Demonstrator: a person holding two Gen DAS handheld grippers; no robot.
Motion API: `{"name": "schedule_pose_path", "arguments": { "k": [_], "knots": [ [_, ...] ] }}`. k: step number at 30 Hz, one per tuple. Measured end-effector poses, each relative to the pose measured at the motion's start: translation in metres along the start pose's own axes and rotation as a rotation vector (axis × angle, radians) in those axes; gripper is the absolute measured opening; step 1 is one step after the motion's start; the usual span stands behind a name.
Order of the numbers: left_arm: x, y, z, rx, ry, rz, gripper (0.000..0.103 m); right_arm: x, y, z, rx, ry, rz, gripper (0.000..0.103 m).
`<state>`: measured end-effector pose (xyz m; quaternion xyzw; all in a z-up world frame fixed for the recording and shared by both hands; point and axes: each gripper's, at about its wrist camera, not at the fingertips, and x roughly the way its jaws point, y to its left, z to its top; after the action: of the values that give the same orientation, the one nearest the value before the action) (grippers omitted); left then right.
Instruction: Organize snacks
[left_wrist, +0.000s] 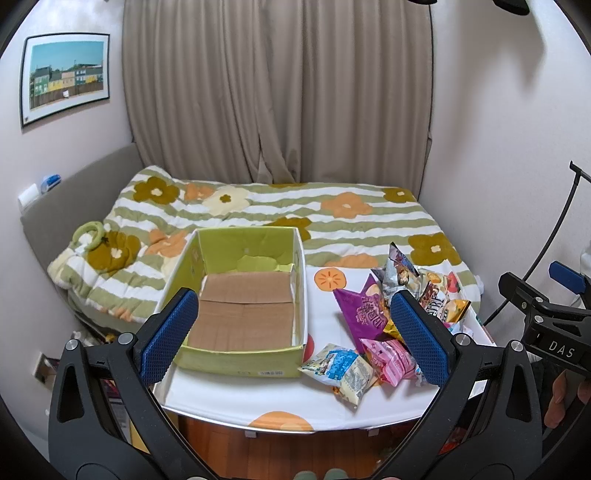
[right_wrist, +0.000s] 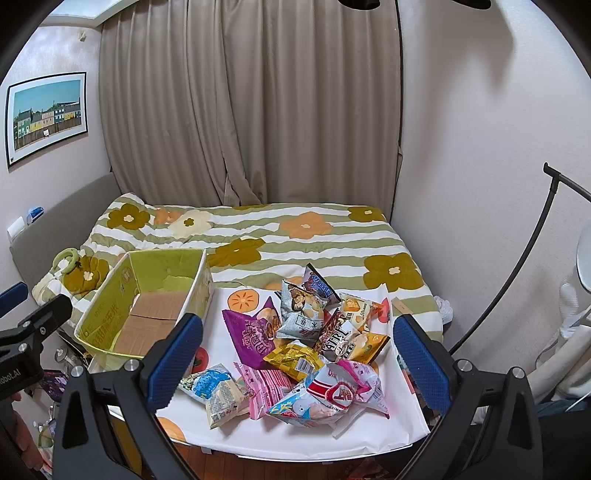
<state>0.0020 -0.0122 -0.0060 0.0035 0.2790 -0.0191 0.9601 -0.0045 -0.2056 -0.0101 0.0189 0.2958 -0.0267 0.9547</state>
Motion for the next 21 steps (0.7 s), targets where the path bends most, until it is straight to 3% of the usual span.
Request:
{"name": "schedule_pose_path", "arguments": {
  "k": [13, 21],
  "knots": [
    [0.001, -0.001, 0.0, 0.001, 0.007, -0.009, 0.103, 0.001, -0.001, 0.0, 0.0, 0.001, 0.003, 0.103],
    [0.04, 0.0, -0.011, 0.003, 0.139, -0.059, 0.103, 0.01, -0.018, -0.008, 0.015, 0.042, -0.023, 0.103]
  ]
}}
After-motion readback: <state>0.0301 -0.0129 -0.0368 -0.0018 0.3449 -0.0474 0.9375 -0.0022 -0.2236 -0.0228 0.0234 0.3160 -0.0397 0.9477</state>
